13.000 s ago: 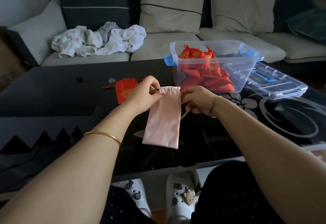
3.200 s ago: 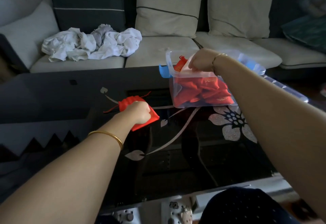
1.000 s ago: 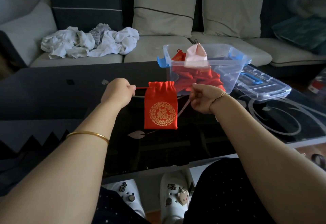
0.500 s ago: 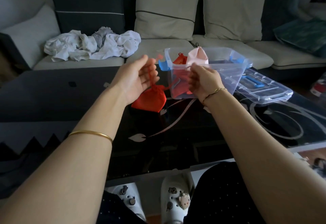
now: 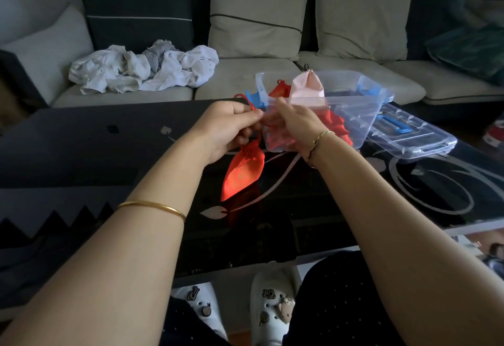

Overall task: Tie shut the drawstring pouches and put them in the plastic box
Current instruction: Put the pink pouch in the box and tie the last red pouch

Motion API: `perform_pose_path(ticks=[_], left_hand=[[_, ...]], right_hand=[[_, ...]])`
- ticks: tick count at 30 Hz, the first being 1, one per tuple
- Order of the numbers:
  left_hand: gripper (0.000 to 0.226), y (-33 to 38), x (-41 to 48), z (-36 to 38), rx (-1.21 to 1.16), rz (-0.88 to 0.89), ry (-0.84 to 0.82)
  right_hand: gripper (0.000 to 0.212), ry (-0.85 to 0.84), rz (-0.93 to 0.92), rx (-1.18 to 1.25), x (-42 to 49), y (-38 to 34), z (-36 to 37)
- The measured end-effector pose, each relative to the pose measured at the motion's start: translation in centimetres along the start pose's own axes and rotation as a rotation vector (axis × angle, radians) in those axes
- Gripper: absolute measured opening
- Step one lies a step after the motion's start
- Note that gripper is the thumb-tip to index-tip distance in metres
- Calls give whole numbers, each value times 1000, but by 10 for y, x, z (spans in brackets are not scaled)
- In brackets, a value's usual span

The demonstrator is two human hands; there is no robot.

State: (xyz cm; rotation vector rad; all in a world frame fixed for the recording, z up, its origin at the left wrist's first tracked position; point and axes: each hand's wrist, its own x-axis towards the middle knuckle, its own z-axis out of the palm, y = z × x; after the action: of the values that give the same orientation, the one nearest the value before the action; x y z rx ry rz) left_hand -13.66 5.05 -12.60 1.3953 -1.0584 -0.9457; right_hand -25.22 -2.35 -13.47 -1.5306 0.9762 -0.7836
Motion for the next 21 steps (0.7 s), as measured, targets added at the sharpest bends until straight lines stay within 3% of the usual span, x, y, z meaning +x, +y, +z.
perform_pose_path(ticks=[2, 8, 10, 13, 15, 17, 21], left_hand=[[15, 0, 0, -1, -18, 6, -10], [10, -2, 1, -3, -96, 6, 65], [11, -2, 2, -4, -76, 14, 73], [19, -1, 2, -2, -44, 2, 25], [22, 0, 2, 0, -27, 24, -31], [23, -1, 3, 2, 71, 103, -62], [24, -5, 7, 5, 530, 360, 60]], right_hand=[[42, -89, 36, -84, -2, 6, 1], [34, -210, 105, 128, -3, 4, -4], [30, -254, 133, -42, -10, 3, -7], [25, -55, -69, -334, -7, 6, -5], [22, 86, -220, -266, 0, 8, -4], [23, 21, -213, -71, 0, 7, 0], [26, -103, -121, 22, -2, 16, 2]])
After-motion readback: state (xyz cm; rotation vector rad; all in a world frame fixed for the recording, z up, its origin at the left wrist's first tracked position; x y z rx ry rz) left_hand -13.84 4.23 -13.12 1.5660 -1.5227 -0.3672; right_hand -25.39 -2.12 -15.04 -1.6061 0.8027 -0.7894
